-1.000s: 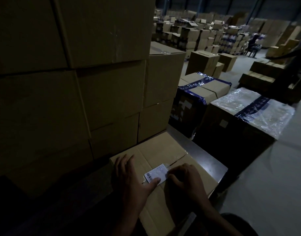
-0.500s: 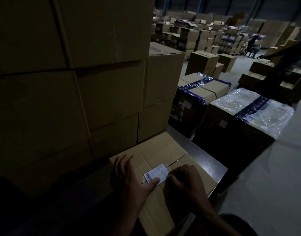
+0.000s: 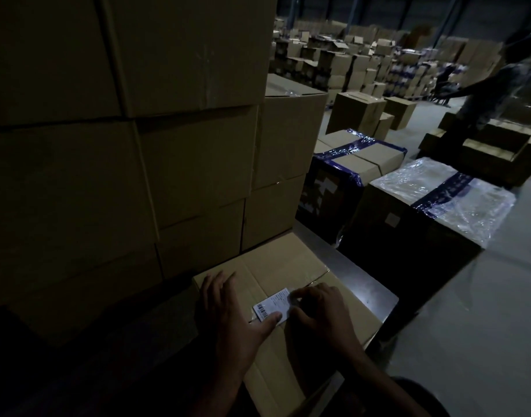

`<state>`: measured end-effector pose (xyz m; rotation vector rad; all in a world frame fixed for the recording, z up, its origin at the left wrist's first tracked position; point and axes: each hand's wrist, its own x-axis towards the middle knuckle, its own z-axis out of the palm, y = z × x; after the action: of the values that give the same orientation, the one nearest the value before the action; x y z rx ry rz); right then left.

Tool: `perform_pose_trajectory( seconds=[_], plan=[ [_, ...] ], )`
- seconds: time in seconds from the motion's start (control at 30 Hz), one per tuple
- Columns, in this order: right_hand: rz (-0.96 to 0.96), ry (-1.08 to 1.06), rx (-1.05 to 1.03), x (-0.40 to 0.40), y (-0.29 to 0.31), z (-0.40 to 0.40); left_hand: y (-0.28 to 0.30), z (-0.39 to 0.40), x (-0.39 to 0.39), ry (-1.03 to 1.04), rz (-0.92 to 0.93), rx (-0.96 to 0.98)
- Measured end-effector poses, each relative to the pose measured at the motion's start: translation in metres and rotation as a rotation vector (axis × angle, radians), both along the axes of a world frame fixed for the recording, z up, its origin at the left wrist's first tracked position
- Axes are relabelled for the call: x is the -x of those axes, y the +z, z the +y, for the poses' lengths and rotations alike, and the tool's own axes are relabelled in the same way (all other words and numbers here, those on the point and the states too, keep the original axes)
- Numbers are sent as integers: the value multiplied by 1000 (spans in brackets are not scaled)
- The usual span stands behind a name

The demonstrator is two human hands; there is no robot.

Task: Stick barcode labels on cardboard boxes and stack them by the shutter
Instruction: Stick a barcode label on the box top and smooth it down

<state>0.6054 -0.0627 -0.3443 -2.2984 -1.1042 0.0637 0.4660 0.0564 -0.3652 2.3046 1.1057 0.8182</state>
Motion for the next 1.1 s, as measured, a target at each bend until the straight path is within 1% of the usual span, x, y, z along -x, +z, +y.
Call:
perform_pose_trajectory(
  seconds=[0.07,0.17,0.3,0.43,0.57,0.63,0.7,0.83,0.9,0.97,1.03,1.1],
  plan=[
    [21,-2,-5,-2,0,0,1,0,0,-6,-1,8],
    [-33,35,56,-3,1,2,2,0,-1,-8,-12,16],
    [25,56,77,-8,1,5,1,1,-1,-4,-24,25],
    [-27,51,90,-8,-1,4,3,0,-1,-4,-9,34],
    [67,92,26,-11,-4,0,4,0,0,-1,-15,42],
    [68,83,-19,-9,-5,-3,3,0,0,-7,4,32],
    [39,34,-76,-5,-3,-8,1,1,-1,-15,36,12],
    [-167,-153,-68,14,-14,-29,2,10,2,-22,84,38],
    [-194,-254,-93,31,-22,-41,9,20,3,-10,117,27],
    [-199,-320,-153,47,-26,-46,18,33,1,-55,144,19],
    [-184,-344,-198,54,-29,-43,25,44,-2,-128,183,77],
    [-137,-318,-226,51,-26,-37,30,47,-2,-134,216,62]
  ],
)
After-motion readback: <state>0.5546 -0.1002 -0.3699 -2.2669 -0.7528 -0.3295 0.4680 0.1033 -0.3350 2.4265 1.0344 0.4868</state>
